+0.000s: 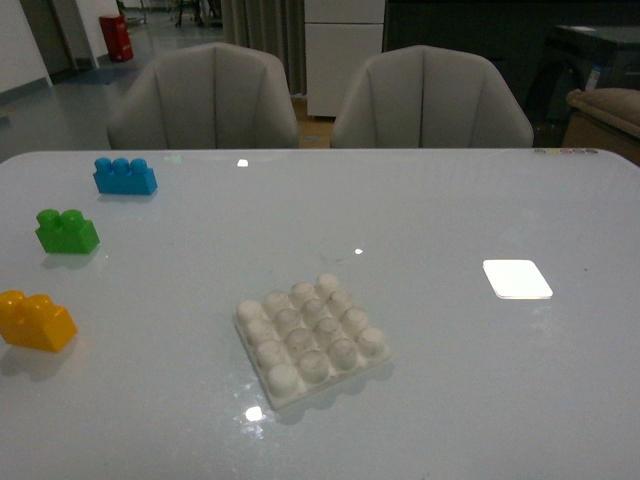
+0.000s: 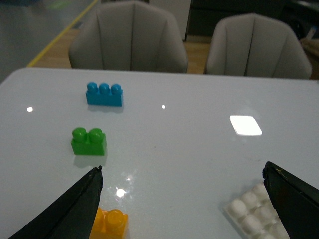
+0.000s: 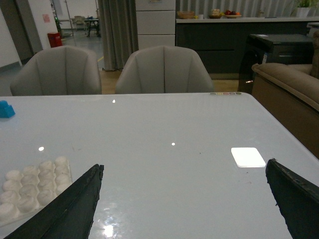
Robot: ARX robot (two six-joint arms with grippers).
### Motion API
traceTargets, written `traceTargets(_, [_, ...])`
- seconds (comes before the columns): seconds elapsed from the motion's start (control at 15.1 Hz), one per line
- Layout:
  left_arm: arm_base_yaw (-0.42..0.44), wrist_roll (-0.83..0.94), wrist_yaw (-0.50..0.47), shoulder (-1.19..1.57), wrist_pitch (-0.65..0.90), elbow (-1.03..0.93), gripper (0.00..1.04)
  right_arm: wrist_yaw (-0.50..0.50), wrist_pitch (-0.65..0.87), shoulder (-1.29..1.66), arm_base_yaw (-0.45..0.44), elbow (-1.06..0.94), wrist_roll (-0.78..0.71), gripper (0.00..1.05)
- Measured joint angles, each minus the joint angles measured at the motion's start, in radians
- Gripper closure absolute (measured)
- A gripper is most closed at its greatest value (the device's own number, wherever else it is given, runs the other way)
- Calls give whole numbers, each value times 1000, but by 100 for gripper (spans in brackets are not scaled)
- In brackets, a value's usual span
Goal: Insert yellow block into base center
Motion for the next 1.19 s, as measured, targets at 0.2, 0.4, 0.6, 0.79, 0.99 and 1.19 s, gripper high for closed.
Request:
traceTargets(0.2, [6, 31, 50, 303, 41, 80, 7, 0, 0, 0, 0, 0, 0, 6])
traceTargets(0.4, [49, 48, 90, 496, 75, 160, 7, 0, 0, 0, 0, 0, 0, 6])
traceTargets(0.6, [88, 51, 129, 613, 69, 225, 7, 0, 0, 0, 0, 0, 0, 6])
traceTargets(0.79, [133, 60, 169, 674, 56, 268, 7, 0, 0, 0, 0, 0, 0, 6])
traceTargets(0.99, [163, 102, 192, 707, 77, 286, 7, 0, 0, 0, 0, 0, 0, 6])
traceTargets(1.19, [185, 153, 200, 760, 95, 295, 7, 0, 0, 0, 0, 0, 0, 6])
